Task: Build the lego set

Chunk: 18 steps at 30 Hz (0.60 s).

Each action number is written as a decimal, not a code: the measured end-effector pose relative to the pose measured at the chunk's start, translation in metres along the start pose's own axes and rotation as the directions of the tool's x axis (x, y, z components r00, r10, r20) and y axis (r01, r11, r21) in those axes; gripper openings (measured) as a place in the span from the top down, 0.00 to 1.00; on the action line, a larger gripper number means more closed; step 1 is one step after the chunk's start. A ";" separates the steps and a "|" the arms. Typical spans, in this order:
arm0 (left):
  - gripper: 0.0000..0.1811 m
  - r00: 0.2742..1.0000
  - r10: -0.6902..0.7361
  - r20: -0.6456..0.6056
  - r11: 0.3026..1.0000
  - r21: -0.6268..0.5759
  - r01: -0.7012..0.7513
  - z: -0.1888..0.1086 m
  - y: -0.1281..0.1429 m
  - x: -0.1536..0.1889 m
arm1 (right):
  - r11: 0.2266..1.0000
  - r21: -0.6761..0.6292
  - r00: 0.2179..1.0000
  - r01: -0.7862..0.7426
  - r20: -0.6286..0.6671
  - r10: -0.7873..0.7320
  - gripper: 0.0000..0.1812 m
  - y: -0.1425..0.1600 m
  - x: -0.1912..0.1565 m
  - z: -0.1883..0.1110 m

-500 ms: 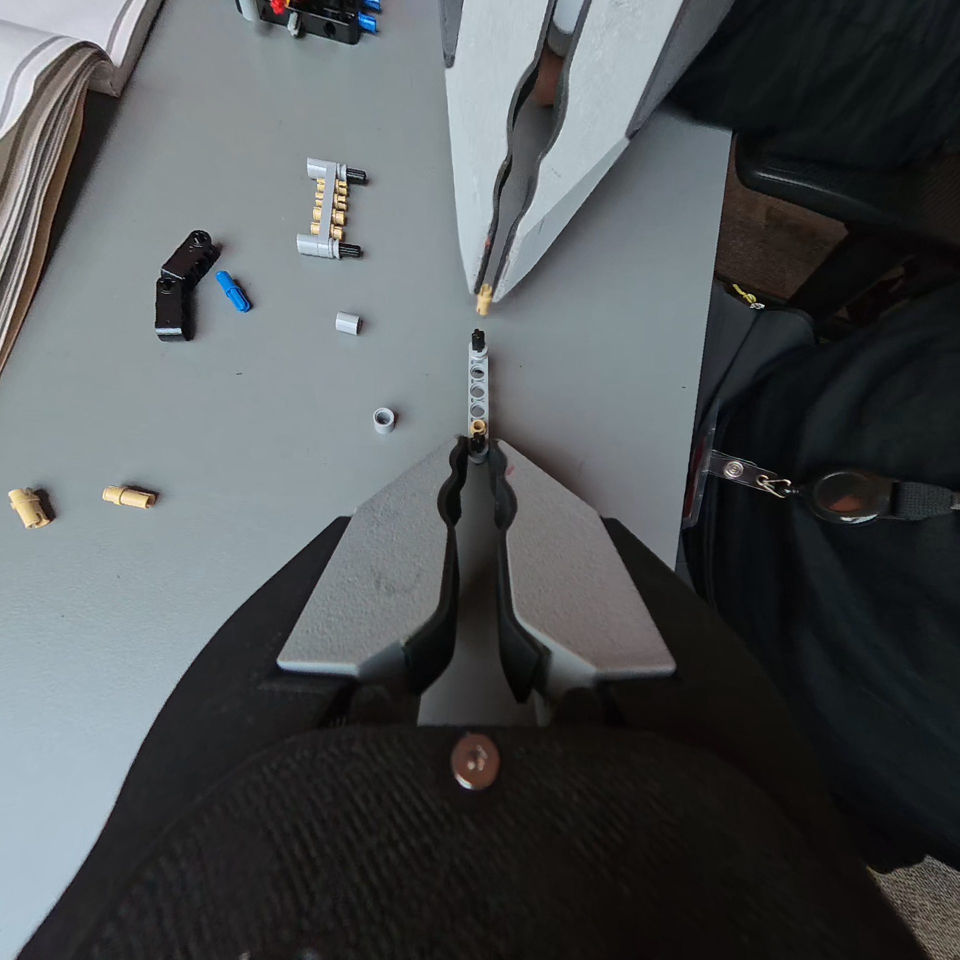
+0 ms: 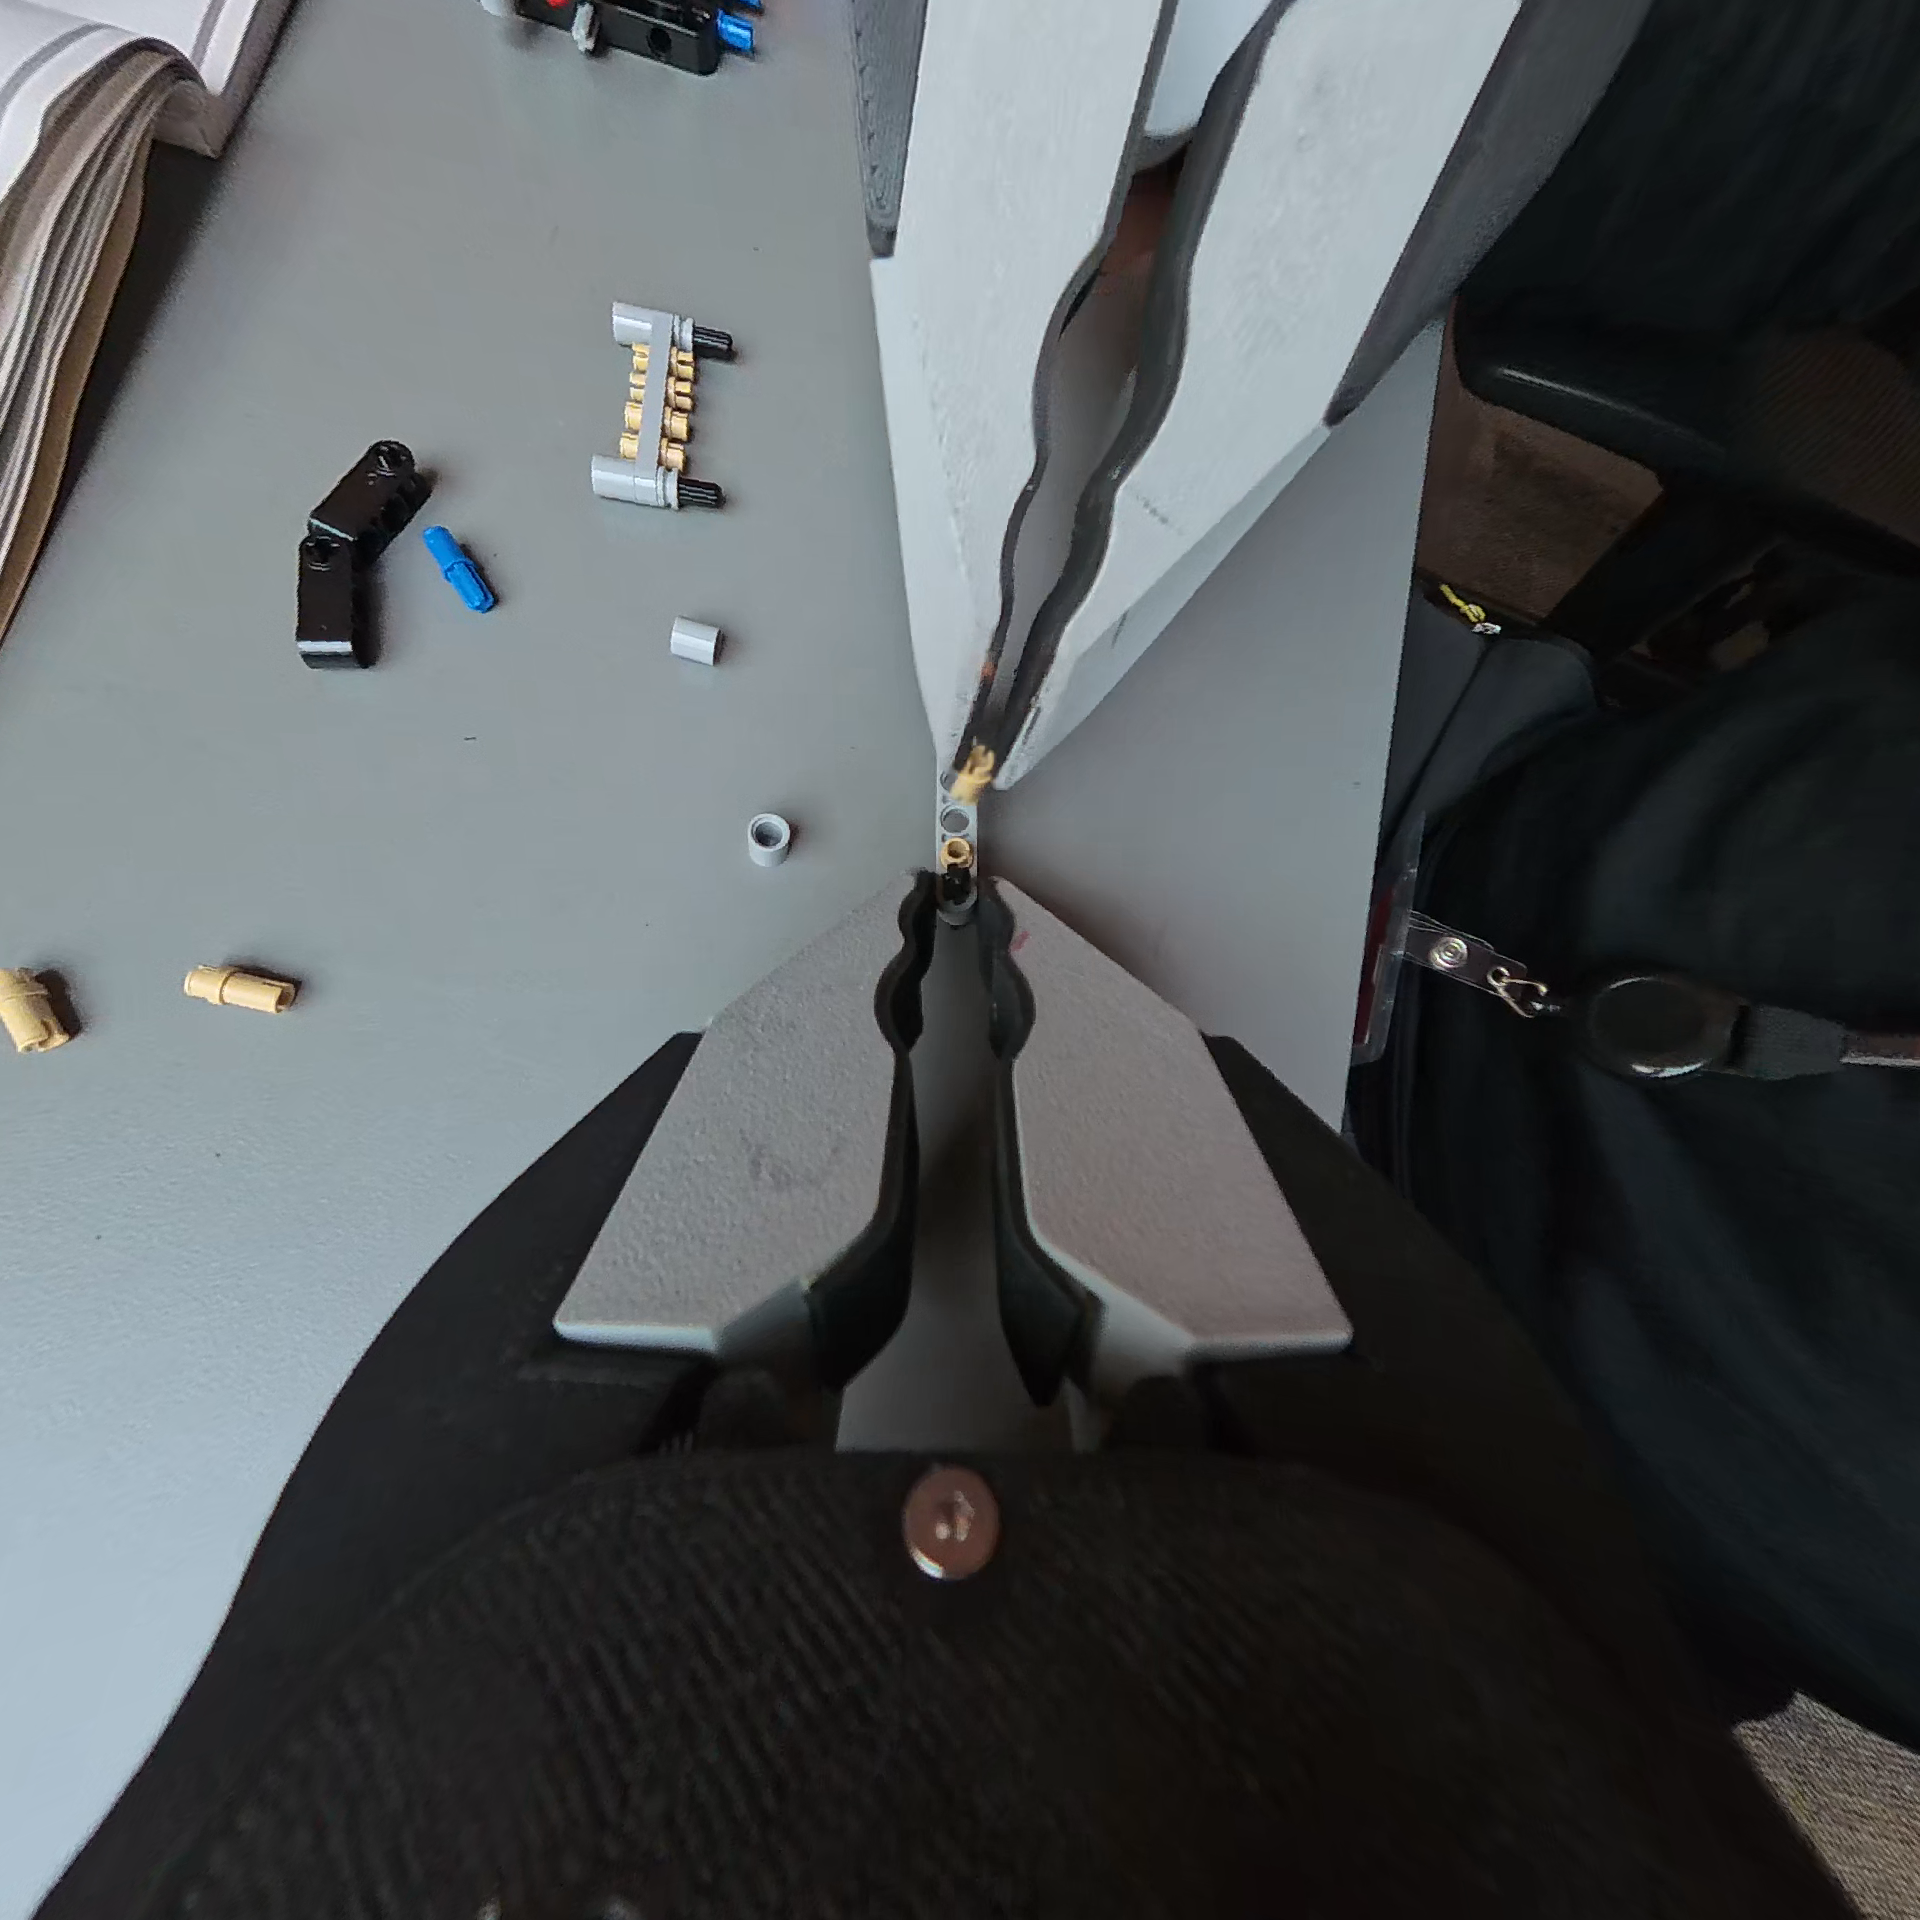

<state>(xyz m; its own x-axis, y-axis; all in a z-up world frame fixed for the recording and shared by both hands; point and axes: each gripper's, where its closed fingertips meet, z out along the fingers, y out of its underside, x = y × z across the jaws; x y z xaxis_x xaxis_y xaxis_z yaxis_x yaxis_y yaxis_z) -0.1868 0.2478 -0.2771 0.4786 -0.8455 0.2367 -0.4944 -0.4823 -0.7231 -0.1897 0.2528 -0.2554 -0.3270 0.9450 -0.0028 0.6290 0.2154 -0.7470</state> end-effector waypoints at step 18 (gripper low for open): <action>0.97 0.999 0.012 0.032 1.000 0.003 -0.012 0.000 -0.001 -0.003 | 1.000 0.013 1.000 0.021 0.014 -0.021 0.99 0.006 0.001 0.007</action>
<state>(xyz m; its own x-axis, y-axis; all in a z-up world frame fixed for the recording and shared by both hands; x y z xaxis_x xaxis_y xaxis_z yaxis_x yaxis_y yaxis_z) -0.1879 0.2501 -0.2772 0.4954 -0.8437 0.2070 -0.4984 -0.4712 -0.7277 -0.1905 0.2533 -0.2646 -0.3501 0.9367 0.0034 0.6125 0.2317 -0.7558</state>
